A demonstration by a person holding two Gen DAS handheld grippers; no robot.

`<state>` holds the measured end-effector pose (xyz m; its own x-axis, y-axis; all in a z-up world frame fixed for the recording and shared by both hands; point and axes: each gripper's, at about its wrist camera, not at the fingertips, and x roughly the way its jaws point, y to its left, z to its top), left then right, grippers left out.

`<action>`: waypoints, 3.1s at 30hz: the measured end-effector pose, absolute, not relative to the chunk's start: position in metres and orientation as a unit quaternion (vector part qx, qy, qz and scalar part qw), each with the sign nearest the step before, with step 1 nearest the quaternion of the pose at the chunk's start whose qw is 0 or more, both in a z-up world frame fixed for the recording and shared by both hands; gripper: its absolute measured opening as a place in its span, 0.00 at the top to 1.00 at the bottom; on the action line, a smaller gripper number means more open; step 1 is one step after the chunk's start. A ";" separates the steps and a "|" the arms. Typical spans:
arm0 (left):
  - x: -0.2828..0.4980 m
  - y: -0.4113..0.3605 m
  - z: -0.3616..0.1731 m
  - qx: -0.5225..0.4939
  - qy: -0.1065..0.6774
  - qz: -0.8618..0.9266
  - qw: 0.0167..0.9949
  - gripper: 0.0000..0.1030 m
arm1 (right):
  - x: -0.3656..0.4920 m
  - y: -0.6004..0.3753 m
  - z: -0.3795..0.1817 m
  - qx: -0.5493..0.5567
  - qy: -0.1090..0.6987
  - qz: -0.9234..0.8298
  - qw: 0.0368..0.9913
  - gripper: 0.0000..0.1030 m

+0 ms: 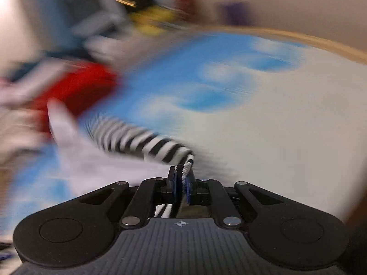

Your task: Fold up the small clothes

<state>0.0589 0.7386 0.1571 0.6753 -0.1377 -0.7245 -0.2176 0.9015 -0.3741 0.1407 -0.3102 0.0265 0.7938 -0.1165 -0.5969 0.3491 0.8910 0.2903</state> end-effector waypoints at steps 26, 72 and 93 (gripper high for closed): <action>0.101 0.524 0.111 -0.181 0.474 -0.201 0.838 0.33 | 0.315 -0.426 -0.023 0.281 0.465 0.058 0.838 0.59; 0.146 0.500 0.075 -0.226 0.528 -0.173 0.800 0.15 | 0.245 -0.464 0.007 0.151 0.431 0.050 0.888 0.30; 0.196 0.502 0.047 -0.323 0.500 -0.161 0.788 0.55 | 0.306 -0.431 -0.026 0.227 0.487 0.073 0.840 0.88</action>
<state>0.1959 0.5016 0.0466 0.4491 -0.5763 -0.6828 -0.0689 0.7396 -0.6696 0.3058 -0.4312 -0.0261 0.5151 0.3437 -0.7852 0.0983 0.8863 0.4525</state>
